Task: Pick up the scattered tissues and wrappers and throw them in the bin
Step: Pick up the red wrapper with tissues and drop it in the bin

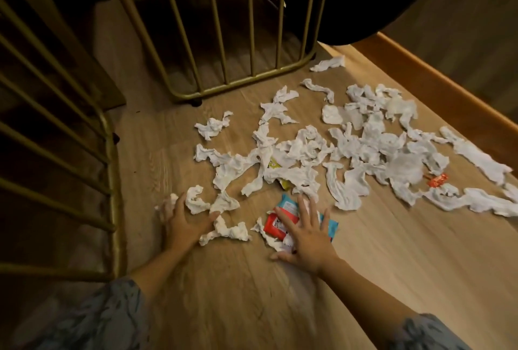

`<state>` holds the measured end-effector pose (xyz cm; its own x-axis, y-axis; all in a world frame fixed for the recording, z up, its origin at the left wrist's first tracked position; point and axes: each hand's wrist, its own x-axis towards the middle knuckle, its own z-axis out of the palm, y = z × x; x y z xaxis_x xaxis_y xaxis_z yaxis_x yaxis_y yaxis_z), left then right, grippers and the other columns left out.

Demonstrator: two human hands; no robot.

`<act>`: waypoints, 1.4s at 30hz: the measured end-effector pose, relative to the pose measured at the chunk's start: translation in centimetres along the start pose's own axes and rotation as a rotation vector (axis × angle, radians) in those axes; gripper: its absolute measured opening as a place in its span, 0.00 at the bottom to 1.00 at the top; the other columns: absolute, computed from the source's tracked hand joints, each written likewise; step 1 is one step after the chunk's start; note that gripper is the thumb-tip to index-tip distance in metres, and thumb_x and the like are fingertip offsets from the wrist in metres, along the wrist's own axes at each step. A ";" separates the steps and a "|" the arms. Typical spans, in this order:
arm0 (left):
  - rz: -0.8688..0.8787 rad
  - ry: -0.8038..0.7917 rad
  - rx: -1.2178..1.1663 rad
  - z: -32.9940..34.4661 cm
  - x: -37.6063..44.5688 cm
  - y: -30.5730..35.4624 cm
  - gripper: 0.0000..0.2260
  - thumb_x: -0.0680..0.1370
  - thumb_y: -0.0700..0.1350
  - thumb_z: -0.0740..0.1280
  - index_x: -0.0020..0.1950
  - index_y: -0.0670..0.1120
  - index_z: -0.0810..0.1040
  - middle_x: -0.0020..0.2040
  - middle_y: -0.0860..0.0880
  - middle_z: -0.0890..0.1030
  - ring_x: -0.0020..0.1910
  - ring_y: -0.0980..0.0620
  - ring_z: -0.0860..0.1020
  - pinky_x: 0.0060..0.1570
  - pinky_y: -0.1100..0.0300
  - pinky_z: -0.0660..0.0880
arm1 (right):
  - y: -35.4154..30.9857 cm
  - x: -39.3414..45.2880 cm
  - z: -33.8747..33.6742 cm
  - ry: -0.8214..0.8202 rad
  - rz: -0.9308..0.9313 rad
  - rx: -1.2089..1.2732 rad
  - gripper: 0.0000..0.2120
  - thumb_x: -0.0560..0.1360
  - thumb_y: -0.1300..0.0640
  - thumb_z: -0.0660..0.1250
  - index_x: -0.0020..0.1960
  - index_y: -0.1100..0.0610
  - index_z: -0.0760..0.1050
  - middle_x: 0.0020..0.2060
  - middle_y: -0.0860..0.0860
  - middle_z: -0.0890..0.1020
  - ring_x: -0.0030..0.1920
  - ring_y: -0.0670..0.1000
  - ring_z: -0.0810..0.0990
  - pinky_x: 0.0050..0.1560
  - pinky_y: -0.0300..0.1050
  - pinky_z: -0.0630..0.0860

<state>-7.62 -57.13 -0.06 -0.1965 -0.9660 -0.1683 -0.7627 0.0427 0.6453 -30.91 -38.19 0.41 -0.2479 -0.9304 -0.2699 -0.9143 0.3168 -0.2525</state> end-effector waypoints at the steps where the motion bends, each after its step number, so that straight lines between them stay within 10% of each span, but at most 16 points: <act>1: 0.120 -0.040 -0.005 0.6 -0.1 -0.3 0.48 0.60 0.72 0.72 0.75 0.54 0.62 0.77 0.46 0.56 0.77 0.44 0.53 0.73 0.44 0.56 | 0.1 0.0 0.3 0.005 -0.028 -0.014 0.47 0.66 0.19 0.49 0.75 0.36 0.32 0.73 0.53 0.26 0.72 0.61 0.23 0.67 0.68 0.25; 7: 0.650 -0.395 0.151 4.5 -1.1 0.6 0.51 0.59 0.74 0.72 0.77 0.59 0.57 0.79 0.52 0.48 0.78 0.48 0.48 0.72 0.49 0.55 | 0.3 0.2 1.5 0.002 -0.124 -0.084 0.35 0.77 0.29 0.50 0.76 0.36 0.37 0.79 0.54 0.42 0.77 0.61 0.39 0.71 0.63 0.34; 13: 0.956 -0.244 0.117 7.4 -2.5 0.6 0.16 0.80 0.58 0.58 0.57 0.50 0.77 0.53 0.46 0.80 0.58 0.49 0.73 0.55 0.51 0.76 | 0.1 -0.6 1.4 0.010 -0.138 -0.147 0.30 0.79 0.40 0.58 0.77 0.46 0.52 0.76 0.61 0.58 0.75 0.65 0.56 0.70 0.66 0.56; 18: 0.769 -0.228 -0.070 5.4 -2.6 3.0 0.12 0.78 0.53 0.63 0.48 0.46 0.82 0.42 0.50 0.82 0.43 0.61 0.77 0.45 0.64 0.75 | 0.0 -0.9 -0.7 -0.006 -0.150 -0.111 0.22 0.82 0.48 0.54 0.74 0.55 0.59 0.76 0.61 0.58 0.75 0.62 0.59 0.71 0.58 0.62; 23: 0.646 -0.076 -0.186 4.3 -1.9 5.8 0.15 0.76 0.56 0.66 0.41 0.47 0.85 0.34 0.52 0.78 0.33 0.57 0.76 0.33 0.62 0.71 | 0.3 -1.1 -4.7 0.137 -0.055 0.079 0.11 0.82 0.48 0.57 0.58 0.54 0.67 0.52 0.55 0.80 0.46 0.56 0.79 0.40 0.47 0.71; 30: 0.615 -0.217 -0.226 3.8 -2.7 14.8 0.09 0.76 0.47 0.71 0.54 0.47 0.85 0.48 0.53 0.85 0.38 0.60 0.83 0.37 0.66 0.78 | 2.8 -3.5 -11.3 0.299 0.237 0.439 0.08 0.81 0.54 0.59 0.57 0.55 0.72 0.53 0.55 0.82 0.47 0.52 0.80 0.47 0.47 0.77; 37: 0.798 -0.229 -0.197 3.3 -6.4 28.0 0.22 0.77 0.60 0.63 0.30 0.47 0.75 0.27 0.50 0.77 0.30 0.51 0.76 0.31 0.54 0.71 | 5.9 -10.2 -20.0 0.438 0.233 0.295 0.12 0.83 0.48 0.55 0.53 0.56 0.72 0.49 0.56 0.83 0.45 0.55 0.81 0.45 0.54 0.79; 42: 1.019 -0.405 -0.284 2.8 -12.0 36.1 0.16 0.75 0.47 0.53 0.34 0.44 0.75 0.27 0.47 0.77 0.30 0.49 0.76 0.31 0.54 0.72 | 8.9 -17.8 -25.7 0.447 0.314 0.147 0.14 0.82 0.43 0.52 0.59 0.48 0.70 0.57 0.50 0.80 0.51 0.52 0.81 0.50 0.49 0.81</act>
<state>-34.54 -43.29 23.11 -0.8709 -0.3577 0.3371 0.0246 0.6532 0.7568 -42.89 -23.59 26.86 -0.6420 -0.7644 0.0592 -0.7283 0.5839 -0.3585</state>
